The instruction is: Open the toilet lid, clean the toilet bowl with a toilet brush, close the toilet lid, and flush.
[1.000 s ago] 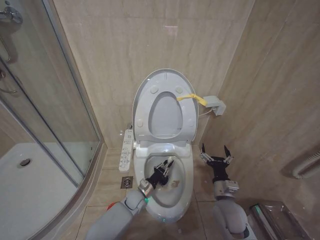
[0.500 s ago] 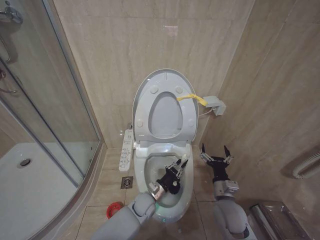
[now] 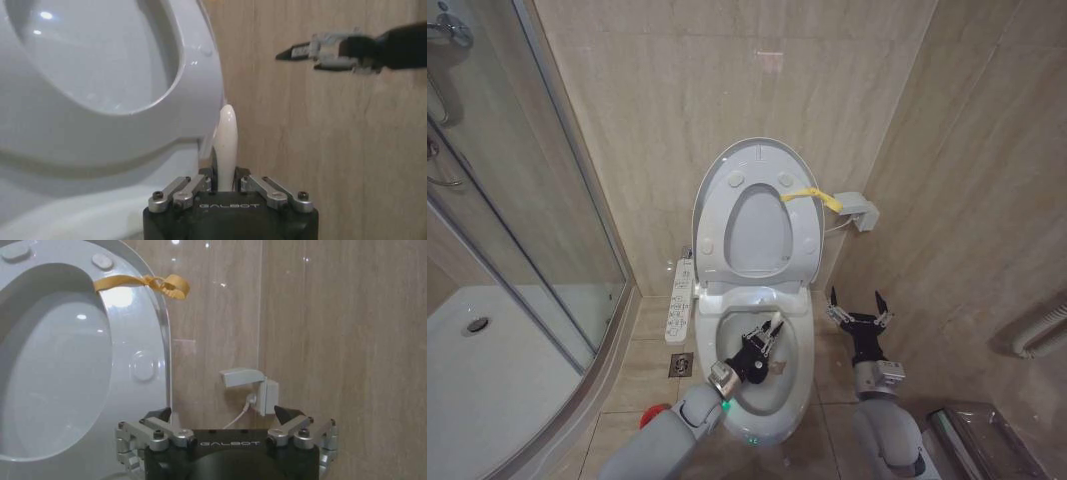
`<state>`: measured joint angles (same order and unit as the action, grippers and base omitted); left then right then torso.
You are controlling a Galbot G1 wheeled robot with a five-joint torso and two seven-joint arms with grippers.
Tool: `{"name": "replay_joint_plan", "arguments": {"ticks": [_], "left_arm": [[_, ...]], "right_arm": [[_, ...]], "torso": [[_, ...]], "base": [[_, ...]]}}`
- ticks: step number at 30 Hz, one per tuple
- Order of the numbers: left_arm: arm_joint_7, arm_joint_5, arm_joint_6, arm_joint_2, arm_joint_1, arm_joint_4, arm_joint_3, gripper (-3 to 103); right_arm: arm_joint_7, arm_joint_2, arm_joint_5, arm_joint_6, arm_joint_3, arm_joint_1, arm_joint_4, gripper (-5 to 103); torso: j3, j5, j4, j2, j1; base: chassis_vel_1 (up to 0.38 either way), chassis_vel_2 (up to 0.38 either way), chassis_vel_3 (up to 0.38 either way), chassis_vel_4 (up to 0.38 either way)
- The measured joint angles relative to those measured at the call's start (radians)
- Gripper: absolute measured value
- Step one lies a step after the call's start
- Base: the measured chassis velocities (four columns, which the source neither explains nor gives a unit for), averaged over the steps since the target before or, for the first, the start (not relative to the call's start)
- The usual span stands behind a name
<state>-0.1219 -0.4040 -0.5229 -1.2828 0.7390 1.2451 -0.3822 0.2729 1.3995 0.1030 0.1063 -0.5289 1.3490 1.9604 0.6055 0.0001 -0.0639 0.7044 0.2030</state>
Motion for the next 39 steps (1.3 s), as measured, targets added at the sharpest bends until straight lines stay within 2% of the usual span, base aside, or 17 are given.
{"name": "replay_joint_plan", "arguments": {"ticks": [7, 11, 13, 19, 24, 31, 34, 39], "left_arm": [[0.013, -0.009, 0.025, -0.002, 0.024, 0.128, -0.017, 19], [0.013, -0.009, 0.029, 0.0, 0.032, 0.129, -0.018, 19], [0.011, -0.003, 0.028, 0.007, 0.035, 0.085, -0.007, 19], [0.008, 0.016, -0.023, 0.0, -0.011, -0.06, 0.025, 19], [0.015, 0.006, -0.016, -0.001, -0.019, -0.008, 0.022, 19], [0.041, 0.003, 0.035, -0.003, 0.041, 0.177, -0.021, 19], [0.041, 0.002, 0.039, -0.006, 0.058, 0.185, -0.025, 19], [0.032, -0.002, 0.021, -0.006, 0.049, 0.091, -0.009, 19]], "right_arm": [[0.0, 0.0, 0.0, 0.0, 0.0, 0.0, 0.0, 100], [0.0, 0.0, 0.0, 0.0, 0.0, 0.0, 0.0, 100], [0.0, 0.0, 0.0, 0.0, 0.0, 0.0, 0.0, 100], [0.0, 0.0, 0.0, 0.0, 0.0, 0.0, 0.0, 100], [0.0, 0.0, 0.0, 0.0, 0.0, 0.0, 0.0, 100], [0.0, 0.0, 0.0, 0.0, 0.0, 0.0, 0.0, 100], [0.0, 0.0, 0.0, 0.0, 0.0, 0.0, 0.0, 100], [0.0, 0.0, 0.0, 0.0, 0.0, 0.0, 0.0, 100]], "torso": [[0.0, -0.0001, -0.0004, 0.0, 0.0], [0.0, -0.0001, -0.0003, 0.0, 0.0], [0.0, -0.0001, -0.0001, 0.0, 0.0], [0.0, -0.0001, 0.0, 0.0, 0.0], [0.0, -0.0001, -0.0003, 0.0, 0.0], [0.0, 0.0, -0.0001, 0.0, 0.0], [0.0, 0.0, -0.0001, 0.0, 0.0], [0.0, -0.0001, -0.0001, 0.0, 0.0]], "base": [[0.0, 0.0, 0.0, 0.0], [0.0, 0.0, 0.0, 0.0], [0.0, 0.0, 0.0, 0.0], [0.0, 0.0, 0.0, 0.0], [0.0, 0.0, 0.0, 0.0], [0.0, 0.0, 0.0, 0.0], [0.0, 0.0, 0.0, 0.0], [0.0, 0.0, 0.0, 0.0]]}}
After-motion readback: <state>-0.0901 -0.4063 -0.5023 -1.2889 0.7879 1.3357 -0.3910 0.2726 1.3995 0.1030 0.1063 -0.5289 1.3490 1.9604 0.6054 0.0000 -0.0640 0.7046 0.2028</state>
